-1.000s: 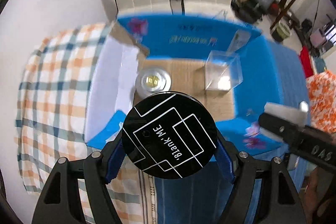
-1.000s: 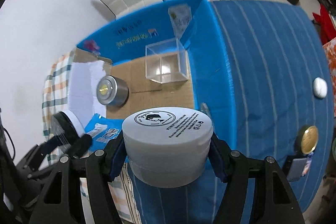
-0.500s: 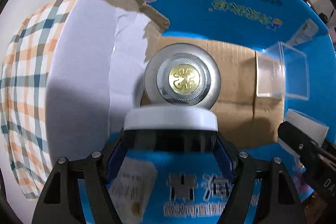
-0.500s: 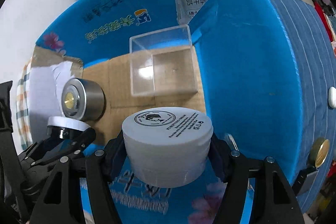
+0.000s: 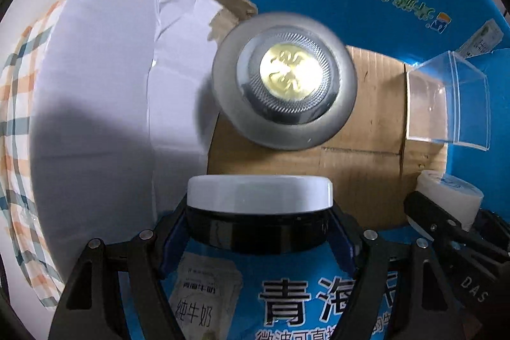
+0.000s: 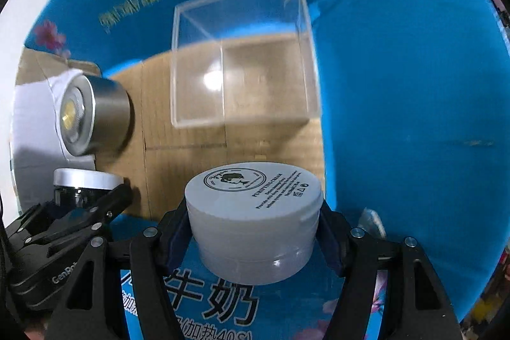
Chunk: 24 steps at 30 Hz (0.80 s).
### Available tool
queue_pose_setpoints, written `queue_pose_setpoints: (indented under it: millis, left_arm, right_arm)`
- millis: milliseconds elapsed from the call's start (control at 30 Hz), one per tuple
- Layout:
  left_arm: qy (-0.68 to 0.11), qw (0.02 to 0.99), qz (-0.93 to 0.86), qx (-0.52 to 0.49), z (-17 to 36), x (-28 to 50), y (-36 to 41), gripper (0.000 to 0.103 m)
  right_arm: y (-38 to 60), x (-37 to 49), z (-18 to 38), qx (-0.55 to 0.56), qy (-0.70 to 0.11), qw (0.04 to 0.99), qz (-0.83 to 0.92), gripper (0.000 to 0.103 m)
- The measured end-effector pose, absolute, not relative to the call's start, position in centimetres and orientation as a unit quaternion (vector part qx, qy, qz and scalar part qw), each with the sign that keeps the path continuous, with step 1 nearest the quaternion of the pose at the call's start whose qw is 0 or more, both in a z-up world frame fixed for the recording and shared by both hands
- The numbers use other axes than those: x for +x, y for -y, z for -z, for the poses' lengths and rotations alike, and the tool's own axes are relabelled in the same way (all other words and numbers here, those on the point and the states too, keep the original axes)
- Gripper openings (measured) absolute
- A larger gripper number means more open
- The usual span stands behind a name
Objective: Organize rigid objects
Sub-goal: 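Lower the black tin into the blue box and release while the right tool places the white jar beside it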
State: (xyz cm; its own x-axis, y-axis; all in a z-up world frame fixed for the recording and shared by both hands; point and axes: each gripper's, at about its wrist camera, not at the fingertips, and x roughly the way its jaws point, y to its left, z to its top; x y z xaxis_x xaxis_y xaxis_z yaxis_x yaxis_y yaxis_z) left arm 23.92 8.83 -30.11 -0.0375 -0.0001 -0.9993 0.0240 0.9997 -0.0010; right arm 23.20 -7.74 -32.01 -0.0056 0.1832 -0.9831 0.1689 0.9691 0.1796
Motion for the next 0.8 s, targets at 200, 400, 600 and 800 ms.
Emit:
queue_pose_setpoints:
  millis: [200,400,600,800]
  left_arm:
    - [-0.737,0.676,0.014,0.001,30.4,22.9,-9.1,0.075]
    - [-0.727,0.687,0.008,-0.003,28.2,22.6,-9.1,0.075]
    - [-0.711,0.703,0.002,-0.007,25.5,21.8,-9.0,0.088]
    - [-0.689,0.724,-0.007,-0.006,22.5,20.3,-9.4,0.095]
  right_arm:
    - [7.2,23.7,32.3,0.11,-0.726,0.678,-0.01,0.074]
    - [6.3,23.4,31.2,0.106,-0.724,0.681,-0.022,0.085]
    - [6.4,22.8,28.5,0.089,-0.715,0.693,-0.03,0.097]
    - [6.9,21.4,25.5,0.071,-0.697,0.713,-0.034,0.103]
